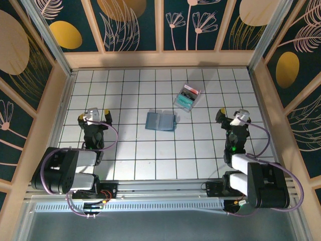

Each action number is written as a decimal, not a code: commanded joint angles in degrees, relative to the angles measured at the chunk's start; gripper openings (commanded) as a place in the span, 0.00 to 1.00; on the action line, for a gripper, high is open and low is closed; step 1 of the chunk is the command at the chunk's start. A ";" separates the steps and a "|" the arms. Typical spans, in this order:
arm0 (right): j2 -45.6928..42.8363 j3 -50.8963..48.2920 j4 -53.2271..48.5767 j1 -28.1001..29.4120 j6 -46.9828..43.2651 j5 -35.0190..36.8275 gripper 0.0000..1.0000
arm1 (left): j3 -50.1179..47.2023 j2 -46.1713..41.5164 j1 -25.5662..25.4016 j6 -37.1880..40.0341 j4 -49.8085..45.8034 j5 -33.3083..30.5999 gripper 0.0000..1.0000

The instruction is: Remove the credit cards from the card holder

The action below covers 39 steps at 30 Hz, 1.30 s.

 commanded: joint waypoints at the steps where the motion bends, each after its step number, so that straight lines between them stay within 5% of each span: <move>1: 0.73 -0.31 6.52 -0.39 -0.22 -0.88 0.99 | 0.78 4.54 1.16 1.09 9.67 0.76 0.99; 10: 5.33 -1.58 13.92 -0.40 -2.10 -1.89 0.99 | 4.27 7.61 6.86 -5.09 3.93 4.63 0.99; 19: 25.64 -0.91 32.02 -0.75 -2.58 -5.89 0.99 | 3.99 7.75 6.86 -4.72 4.86 4.82 0.99; 24: 23.27 6.18 14.18 -1.62 -1.02 -5.87 0.99 | 4.00 7.75 6.81 -4.74 4.81 4.84 0.99; 39: 23.63 5.86 15.50 -1.80 -1.16 -6.35 0.99 | 4.14 7.83 6.86 -4.70 4.60 4.91 0.99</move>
